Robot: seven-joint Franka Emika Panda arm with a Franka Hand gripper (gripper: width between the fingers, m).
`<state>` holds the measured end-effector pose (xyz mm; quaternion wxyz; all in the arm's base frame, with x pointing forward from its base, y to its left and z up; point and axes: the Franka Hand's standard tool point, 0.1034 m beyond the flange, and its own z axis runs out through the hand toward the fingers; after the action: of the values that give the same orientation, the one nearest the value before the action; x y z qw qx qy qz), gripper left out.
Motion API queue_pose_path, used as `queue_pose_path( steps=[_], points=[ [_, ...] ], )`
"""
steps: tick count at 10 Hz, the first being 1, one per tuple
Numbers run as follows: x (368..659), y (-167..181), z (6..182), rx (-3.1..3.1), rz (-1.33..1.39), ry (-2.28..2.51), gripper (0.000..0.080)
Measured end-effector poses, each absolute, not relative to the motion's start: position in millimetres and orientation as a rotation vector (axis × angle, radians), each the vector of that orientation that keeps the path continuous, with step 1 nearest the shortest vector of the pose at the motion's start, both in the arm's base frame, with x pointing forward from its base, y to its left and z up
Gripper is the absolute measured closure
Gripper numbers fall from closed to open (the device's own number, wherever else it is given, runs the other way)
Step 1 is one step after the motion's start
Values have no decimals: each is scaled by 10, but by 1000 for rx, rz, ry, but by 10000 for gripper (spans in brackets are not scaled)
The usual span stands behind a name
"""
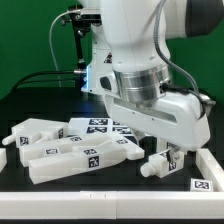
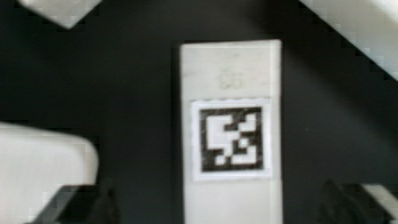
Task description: Assemble chair
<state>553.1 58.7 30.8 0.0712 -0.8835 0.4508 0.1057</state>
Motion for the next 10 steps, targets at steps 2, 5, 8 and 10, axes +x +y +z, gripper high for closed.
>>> queue_pose_path(
  steps=[2,5,8,10],
  points=[
    [5524,661,251,-2644,315,1398,173],
    [5449,771,87,-2673,284,1378,150],
    [5449,792,88,-2677,282,1370,262],
    [5448,792,87,-2677,283,1370,446]
  ],
)
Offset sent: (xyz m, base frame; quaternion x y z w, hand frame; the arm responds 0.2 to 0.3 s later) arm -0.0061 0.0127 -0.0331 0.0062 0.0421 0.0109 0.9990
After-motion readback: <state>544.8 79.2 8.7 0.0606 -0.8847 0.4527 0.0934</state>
